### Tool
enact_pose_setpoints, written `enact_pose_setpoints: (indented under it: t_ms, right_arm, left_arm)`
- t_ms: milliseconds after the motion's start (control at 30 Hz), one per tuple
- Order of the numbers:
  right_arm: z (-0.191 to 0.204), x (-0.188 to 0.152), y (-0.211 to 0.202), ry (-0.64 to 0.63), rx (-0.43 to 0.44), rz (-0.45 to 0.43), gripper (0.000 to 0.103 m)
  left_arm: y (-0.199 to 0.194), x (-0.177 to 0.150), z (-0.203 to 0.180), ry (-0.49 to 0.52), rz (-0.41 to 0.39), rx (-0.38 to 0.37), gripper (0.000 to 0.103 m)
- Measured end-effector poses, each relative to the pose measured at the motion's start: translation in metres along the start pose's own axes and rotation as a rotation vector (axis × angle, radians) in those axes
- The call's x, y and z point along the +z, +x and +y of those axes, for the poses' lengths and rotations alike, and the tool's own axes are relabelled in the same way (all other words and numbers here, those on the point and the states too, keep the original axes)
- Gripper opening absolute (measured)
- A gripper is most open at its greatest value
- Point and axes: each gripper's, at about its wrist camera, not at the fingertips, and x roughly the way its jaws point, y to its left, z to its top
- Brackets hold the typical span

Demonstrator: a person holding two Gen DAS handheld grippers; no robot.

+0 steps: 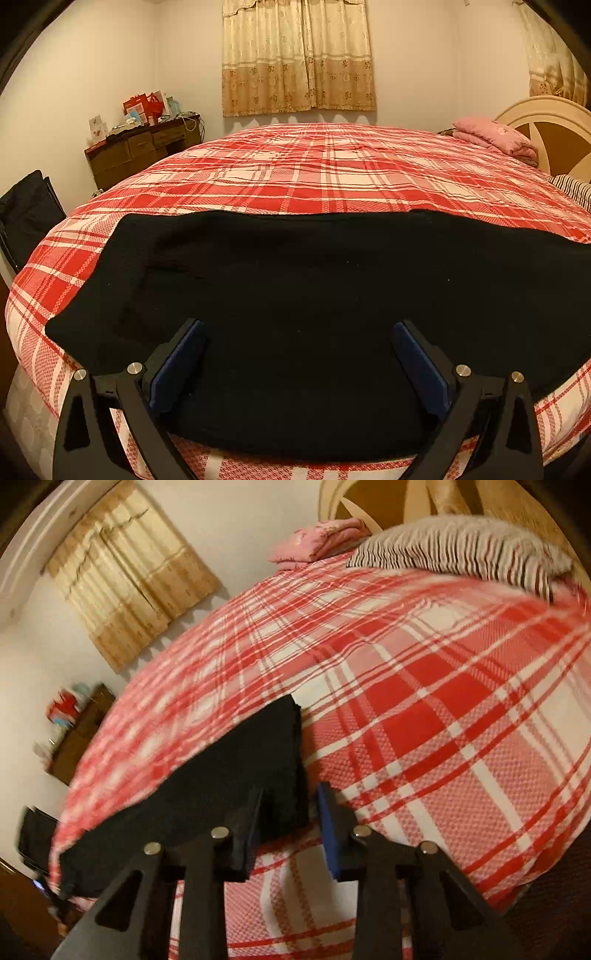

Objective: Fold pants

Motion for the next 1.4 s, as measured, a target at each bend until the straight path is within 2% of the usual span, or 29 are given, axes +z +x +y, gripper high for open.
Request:
enact_pose_setpoints:
  t_ms: [100,167,200,233,333,433,467,500,667,800,900,1000,1200,1400]
  right_arm:
    - [-0.004,0.0,-0.001,0.023,0.031,-0.004,0.032]
    - [-0.003,-0.001,-0.002,0.021,0.027,-0.003,0.031]
    - [-0.003,-0.001,-0.003,0.019,0.017,0.001,0.026]
    - [-0.003,0.0,-0.004,0.02,-0.007,0.008,0.026]
    - [-0.001,-0.001,-0.003,0.023,0.002,0.003,0.029]
    - [-0.001,-0.003,0.001,0.003,0.038,-0.014,0.029]
    - [-0.002,-0.003,0.001,0.007,0.055,-0.015,0.028]
    - [-0.006,-0.003,0.001,0.02,0.076,-0.015,0.021]
    - [-0.008,-0.002,-0.001,0.043,0.121,-0.018,0.016]
    - [0.012,-0.006,-0.012,-0.029,0.074,-0.075,0.015]
    - [0.033,-0.005,-0.022,-0.086,0.055,-0.126,0.015]
    - [0.051,-0.004,-0.027,-0.129,0.058,-0.161,0.015]
    - [0.075,-0.004,-0.028,-0.198,0.053,-0.192,0.014]
    - [0.09,-0.005,-0.031,-0.234,0.093,-0.203,0.014]
  left_arm:
    - [0.0,0.002,0.002,-0.009,0.002,-0.001,0.102]
    - [-0.001,0.002,0.003,-0.008,-0.002,0.017,0.102]
    - [-0.001,0.002,0.004,-0.008,-0.004,0.025,0.102]
    - [-0.001,0.001,0.005,-0.011,-0.005,0.027,0.102]
    - [0.001,-0.001,0.005,-0.011,-0.006,0.031,0.102]
    - [-0.004,0.006,0.012,-0.008,-0.034,0.083,0.102]
    - [-0.005,0.008,0.016,-0.015,-0.038,0.094,0.102]
    - [-0.004,0.012,0.026,-0.037,-0.029,0.102,0.102]
    - [0.001,0.016,0.054,-0.042,-0.013,0.166,0.102]
    - [-0.005,0.021,0.067,-0.096,-0.035,0.18,0.102]
    - [-0.008,0.023,0.077,-0.15,-0.051,0.163,0.102]
    - [-0.004,0.021,0.077,-0.119,-0.035,0.198,0.102]
    - [-0.006,0.014,0.076,-0.101,-0.042,0.216,0.102]
    - [-0.007,0.012,0.075,-0.1,-0.042,0.217,0.102]
